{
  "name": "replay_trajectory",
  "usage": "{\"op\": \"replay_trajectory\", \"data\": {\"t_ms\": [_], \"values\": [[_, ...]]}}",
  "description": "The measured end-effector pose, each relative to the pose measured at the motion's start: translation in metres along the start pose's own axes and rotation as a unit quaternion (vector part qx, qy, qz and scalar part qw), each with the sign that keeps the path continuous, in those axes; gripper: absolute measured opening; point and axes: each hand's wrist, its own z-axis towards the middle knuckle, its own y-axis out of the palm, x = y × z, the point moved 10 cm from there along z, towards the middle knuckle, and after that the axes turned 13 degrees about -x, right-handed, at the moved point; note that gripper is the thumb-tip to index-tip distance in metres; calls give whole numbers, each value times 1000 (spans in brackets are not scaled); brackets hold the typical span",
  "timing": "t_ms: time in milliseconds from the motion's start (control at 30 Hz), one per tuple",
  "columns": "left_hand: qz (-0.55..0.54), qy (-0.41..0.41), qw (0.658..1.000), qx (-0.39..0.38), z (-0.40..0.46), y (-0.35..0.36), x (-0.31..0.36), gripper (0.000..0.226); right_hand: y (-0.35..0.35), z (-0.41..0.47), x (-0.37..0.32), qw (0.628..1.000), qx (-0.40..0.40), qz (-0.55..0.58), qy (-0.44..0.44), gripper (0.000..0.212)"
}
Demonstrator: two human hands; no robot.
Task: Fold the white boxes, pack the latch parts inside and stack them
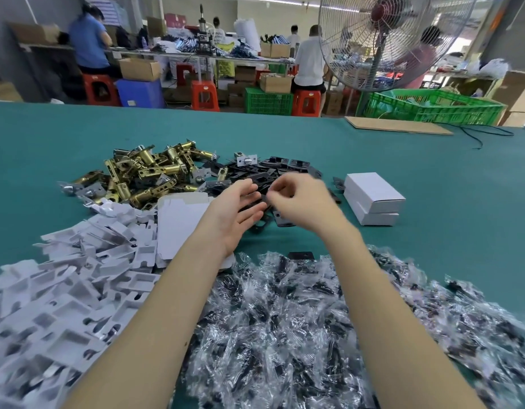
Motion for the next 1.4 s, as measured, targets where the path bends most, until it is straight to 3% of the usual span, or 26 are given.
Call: {"op": "replay_trajectory", "data": {"t_ms": [100,167,267,333,433,533,667,767,867,967,1033,1100,1200,1267,1333,1400], "values": [[216,65,972,61,-2,-9,22,14,59,4,5,988,-157,3,6,36],[375,147,912,76,-9,-4,44,12,77,5,8,977,-212,-2,11,53],[492,209,839,102,-20,-2,67,10,78,6,7,971,-236,-26,17,59],[556,198,796,136,-23,-10,75,14,79,2,3,964,-264,-43,10,55],[654,51,738,156,-14,-32,63,42,80,-3,-4,953,-292,-76,-3,52],[655,-36,743,130,-10,-41,47,54,79,-4,-11,954,-288,-87,-15,52],[657,7,743,126,-12,-31,55,53,70,-3,-16,970,-238,-49,-17,42],[596,55,794,103,-12,-20,62,39,60,-1,-10,975,-210,74,9,38],[524,73,844,87,-14,-16,66,30,52,-2,3,953,-174,243,52,49],[456,73,885,66,-13,-15,66,23,43,-3,13,937,-128,319,70,55],[409,86,906,68,-13,-15,68,17,37,-3,16,929,-117,344,71,47],[414,110,899,90,-16,-17,73,26,25,-3,18,932,-101,342,63,32],[449,117,879,107,-17,-19,73,65,4,-7,16,934,-72,348,40,23],[436,83,893,71,-12,-12,61,88,-6,-10,10,933,-67,353,20,23],[431,81,898,22,-9,5,51,95,-14,-14,3,939,-82,335,-2,24],[456,120,882,11,-11,22,50,97,-22,-18,-5,944,-94,315,-24,22]]}}
